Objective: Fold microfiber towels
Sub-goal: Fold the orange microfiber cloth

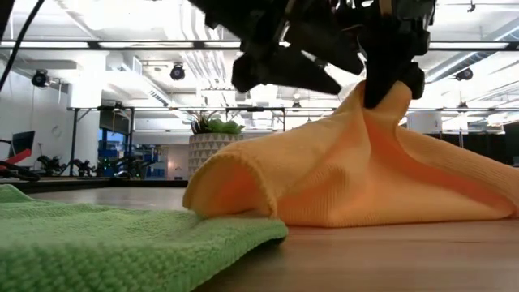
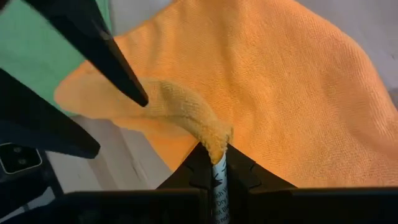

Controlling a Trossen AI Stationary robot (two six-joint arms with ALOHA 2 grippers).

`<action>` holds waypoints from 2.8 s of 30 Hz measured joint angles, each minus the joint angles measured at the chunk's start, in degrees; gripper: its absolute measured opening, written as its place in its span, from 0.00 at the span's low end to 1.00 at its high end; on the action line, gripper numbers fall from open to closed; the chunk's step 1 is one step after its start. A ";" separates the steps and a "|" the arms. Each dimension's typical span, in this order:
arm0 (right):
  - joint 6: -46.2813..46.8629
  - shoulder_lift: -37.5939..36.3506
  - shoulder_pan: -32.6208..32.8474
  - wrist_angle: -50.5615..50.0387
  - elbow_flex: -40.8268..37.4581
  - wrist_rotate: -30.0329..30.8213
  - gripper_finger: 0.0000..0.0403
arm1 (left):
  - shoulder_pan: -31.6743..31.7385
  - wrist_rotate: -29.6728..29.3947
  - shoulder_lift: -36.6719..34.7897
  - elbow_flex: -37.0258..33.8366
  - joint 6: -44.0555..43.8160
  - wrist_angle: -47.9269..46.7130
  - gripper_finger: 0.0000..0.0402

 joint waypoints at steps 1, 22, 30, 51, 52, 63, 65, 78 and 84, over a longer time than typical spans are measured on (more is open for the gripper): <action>0.00 0.00 0.00 0.10 -0.04 -0.04 0.02 | -0.16 -0.72 0.78 1.40 0.54 -1.21 0.42; 1.53 -6.32 3.46 0.09 1.96 -4.20 0.02 | -0.76 -16.24 5.78 9.42 -7.25 -21.00 0.41; 1.44 -11.84 3.45 0.19 0.29 -2.66 0.02 | -0.43 -19.07 5.66 9.21 -10.11 -27.70 0.41; 5.23 -13.42 -6.84 14.18 -18.33 -0.93 0.02 | -3.65 -10.44 3.69 2.08 24.89 -18.32 0.41; 5.68 -13.44 -6.84 14.63 -18.54 -0.97 0.02 | -3.62 -10.44 3.84 2.08 25.71 -18.14 0.41; 6.01 -13.51 -6.86 15.89 -18.70 -0.95 0.02 | -4.05 -4.37 4.07 2.06 46.79 -12.46 0.41; 6.03 -13.51 -6.86 15.90 -18.70 -0.96 0.02 | -4.09 -5.15 4.07 1.84 51.03 -12.47 0.41; 6.03 -13.51 -6.86 17.29 -18.70 -0.95 0.02 | -1.63 -13.83 7.48 -1.18 75.32 -4.47 0.41; 6.02 -13.51 -6.82 17.89 -18.70 -1.15 0.02 | -1.51 -13.21 7.96 -0.36 75.33 -1.70 0.40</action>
